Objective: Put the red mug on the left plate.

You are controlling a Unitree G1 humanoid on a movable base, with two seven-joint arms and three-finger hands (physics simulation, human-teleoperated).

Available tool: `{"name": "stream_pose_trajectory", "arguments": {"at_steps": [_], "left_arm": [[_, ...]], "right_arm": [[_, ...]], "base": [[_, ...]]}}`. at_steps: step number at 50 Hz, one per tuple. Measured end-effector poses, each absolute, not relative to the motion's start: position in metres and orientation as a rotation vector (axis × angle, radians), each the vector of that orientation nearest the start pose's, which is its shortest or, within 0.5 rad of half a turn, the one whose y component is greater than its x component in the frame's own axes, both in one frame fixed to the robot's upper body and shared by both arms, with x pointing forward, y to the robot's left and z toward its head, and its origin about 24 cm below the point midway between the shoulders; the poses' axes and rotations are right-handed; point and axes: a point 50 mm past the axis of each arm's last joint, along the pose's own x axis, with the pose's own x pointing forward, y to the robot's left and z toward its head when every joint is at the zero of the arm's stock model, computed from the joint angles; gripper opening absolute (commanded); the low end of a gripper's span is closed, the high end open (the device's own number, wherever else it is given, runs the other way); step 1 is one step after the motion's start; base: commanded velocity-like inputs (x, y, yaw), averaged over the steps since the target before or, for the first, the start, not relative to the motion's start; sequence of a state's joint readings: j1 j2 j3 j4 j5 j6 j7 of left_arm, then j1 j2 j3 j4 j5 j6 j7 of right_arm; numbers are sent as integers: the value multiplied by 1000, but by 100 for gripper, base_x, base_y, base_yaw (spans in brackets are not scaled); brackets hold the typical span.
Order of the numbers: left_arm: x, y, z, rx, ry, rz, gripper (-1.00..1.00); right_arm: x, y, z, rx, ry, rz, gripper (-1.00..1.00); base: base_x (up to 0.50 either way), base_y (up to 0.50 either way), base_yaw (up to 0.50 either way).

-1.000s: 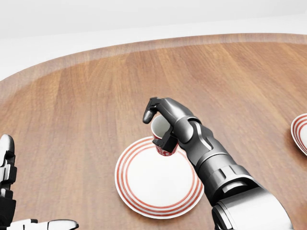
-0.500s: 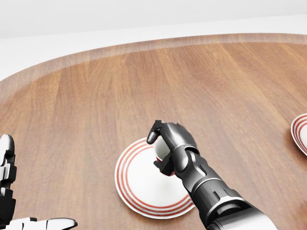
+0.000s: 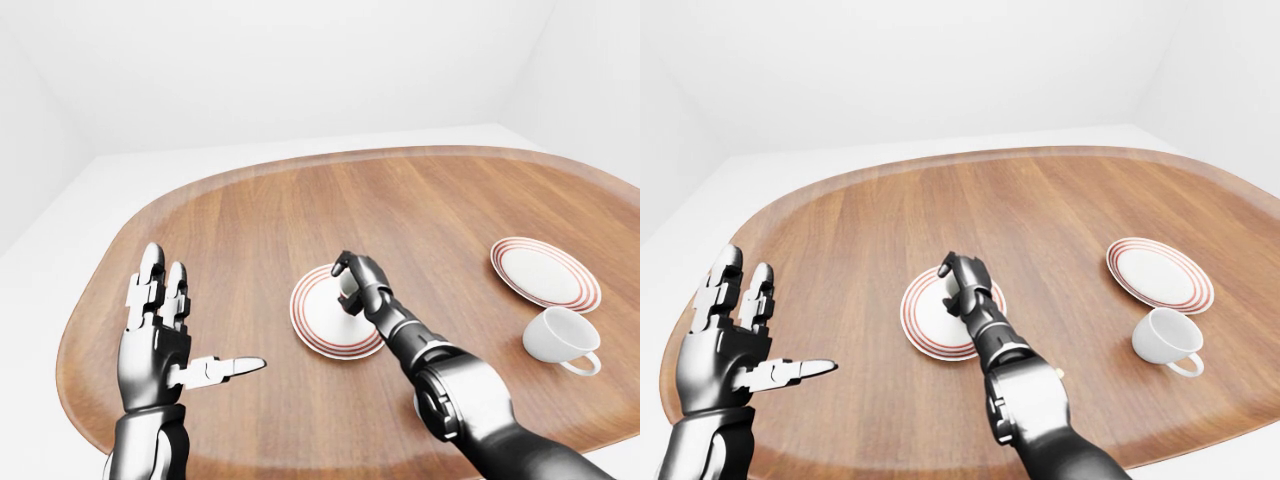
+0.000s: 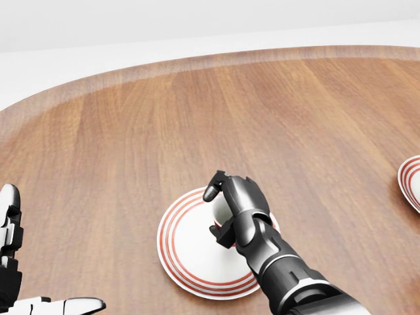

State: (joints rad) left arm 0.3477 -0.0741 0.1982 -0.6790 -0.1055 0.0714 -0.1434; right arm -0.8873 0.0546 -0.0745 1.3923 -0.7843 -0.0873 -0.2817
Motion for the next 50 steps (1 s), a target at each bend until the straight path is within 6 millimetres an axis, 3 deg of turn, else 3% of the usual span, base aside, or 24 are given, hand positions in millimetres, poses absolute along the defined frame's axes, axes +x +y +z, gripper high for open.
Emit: {"name": "stream_pose_trajectory", "arguments": {"at_steps": [50], "left_arm": [[172,199,118,-37,-280,144,100]], "right_arm": [[351,-69,5,-824,278,256,-100]], "base": [[0,0,0]]}}
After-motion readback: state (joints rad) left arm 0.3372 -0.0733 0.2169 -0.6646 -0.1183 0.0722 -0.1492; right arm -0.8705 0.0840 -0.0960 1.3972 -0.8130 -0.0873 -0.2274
